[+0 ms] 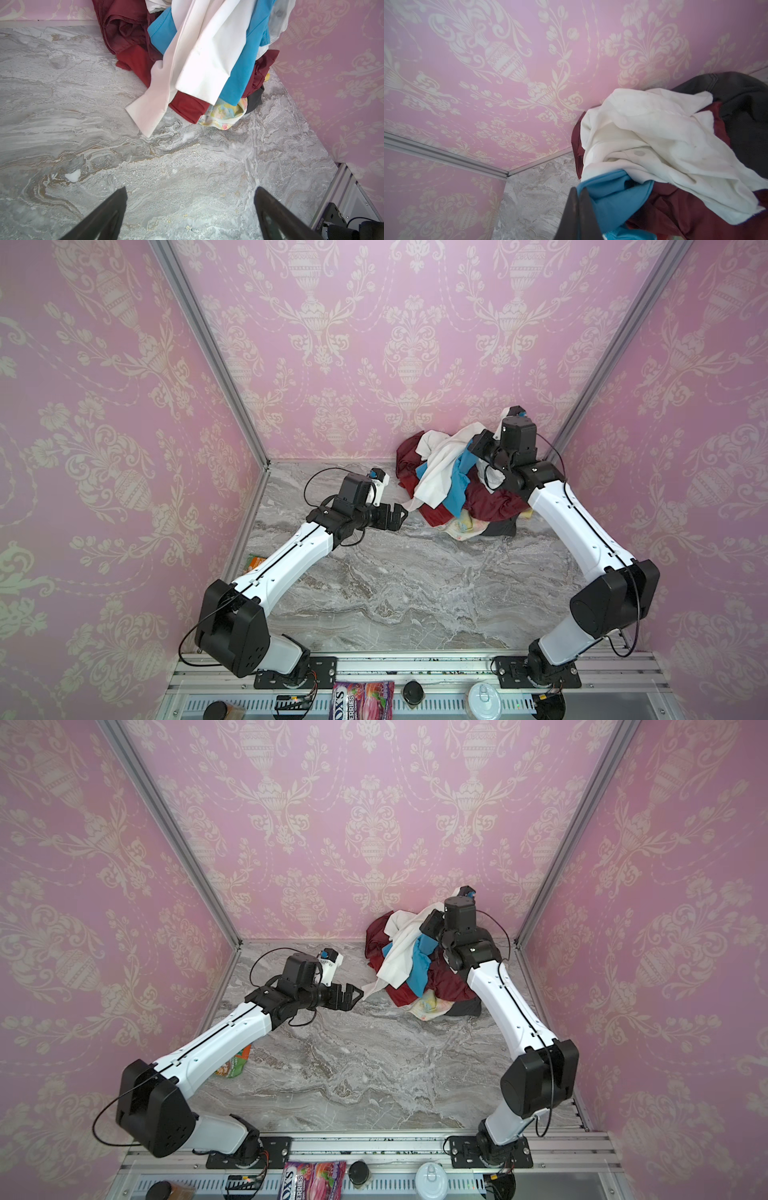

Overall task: Pick out a specific cloth from the pile
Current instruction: 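Grasp the teal cloth with the right gripper and lift it upward, then grasp the lifted teal cloth with the left gripper while the right holds it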

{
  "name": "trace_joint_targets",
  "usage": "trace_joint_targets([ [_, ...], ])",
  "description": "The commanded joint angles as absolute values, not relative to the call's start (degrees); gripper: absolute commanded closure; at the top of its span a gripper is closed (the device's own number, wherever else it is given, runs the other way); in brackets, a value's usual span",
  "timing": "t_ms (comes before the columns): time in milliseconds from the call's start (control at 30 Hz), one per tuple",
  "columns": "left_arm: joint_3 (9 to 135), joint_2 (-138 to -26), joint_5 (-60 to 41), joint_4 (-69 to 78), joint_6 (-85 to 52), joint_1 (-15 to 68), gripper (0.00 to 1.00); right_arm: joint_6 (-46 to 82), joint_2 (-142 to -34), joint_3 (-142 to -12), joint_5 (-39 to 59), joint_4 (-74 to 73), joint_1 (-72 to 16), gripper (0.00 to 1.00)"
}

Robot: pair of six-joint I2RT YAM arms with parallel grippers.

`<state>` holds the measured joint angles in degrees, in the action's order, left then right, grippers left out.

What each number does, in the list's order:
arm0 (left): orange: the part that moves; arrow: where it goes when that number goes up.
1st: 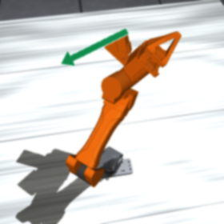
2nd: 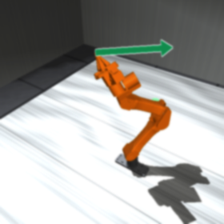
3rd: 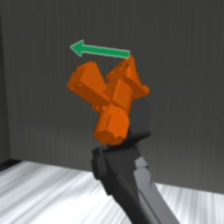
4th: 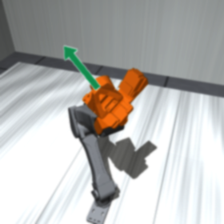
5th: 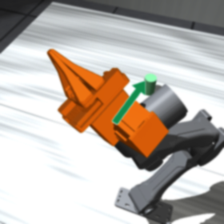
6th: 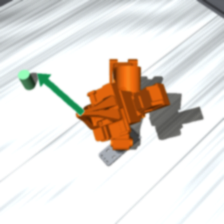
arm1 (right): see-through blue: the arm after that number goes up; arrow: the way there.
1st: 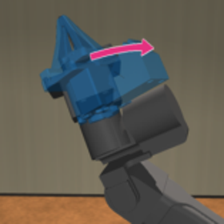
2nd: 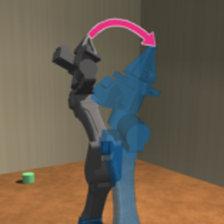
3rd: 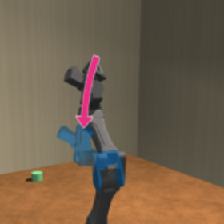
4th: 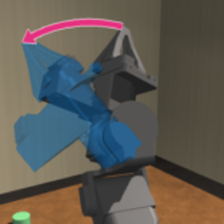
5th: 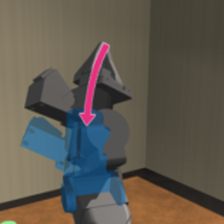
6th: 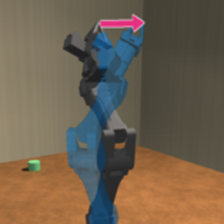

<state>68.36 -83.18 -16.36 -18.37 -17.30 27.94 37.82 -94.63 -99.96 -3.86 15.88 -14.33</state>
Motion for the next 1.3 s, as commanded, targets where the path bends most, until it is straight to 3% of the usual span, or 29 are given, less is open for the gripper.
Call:
trace_joint_targets([
  [0,71.1,-84.2,-17.5,-16.9,-18.7,28.1,0.03,34.7,-97.3,-109.1,-2.0,18.9,-14.4,1.0],
  [233,73.2,-84.4,-16.7,-16.6,-18.7,28.1,0.03,30.7,-103.9,-128.5,-0.7,23.6,-14.4,1.0],
  [467,73.3,-85.0,-17.0,-15.2,-19.2,28.1,0.03,28.8,-107.2,-139.8,-1.0,27.5,-13.5,1.0],
  [867,76.0,-93.0,-17.7,-1.3,-16.6,33.6,0.02,31.6,-97.7,-125.6,4.8,23.5,-13.5,1.0],
  [1267,95.5,-118.2,-14.7,14.5,-10.7,37.4,0.01,33.1,-88.0,-111.6,7.6,20.6,-13.5,1.0],
])
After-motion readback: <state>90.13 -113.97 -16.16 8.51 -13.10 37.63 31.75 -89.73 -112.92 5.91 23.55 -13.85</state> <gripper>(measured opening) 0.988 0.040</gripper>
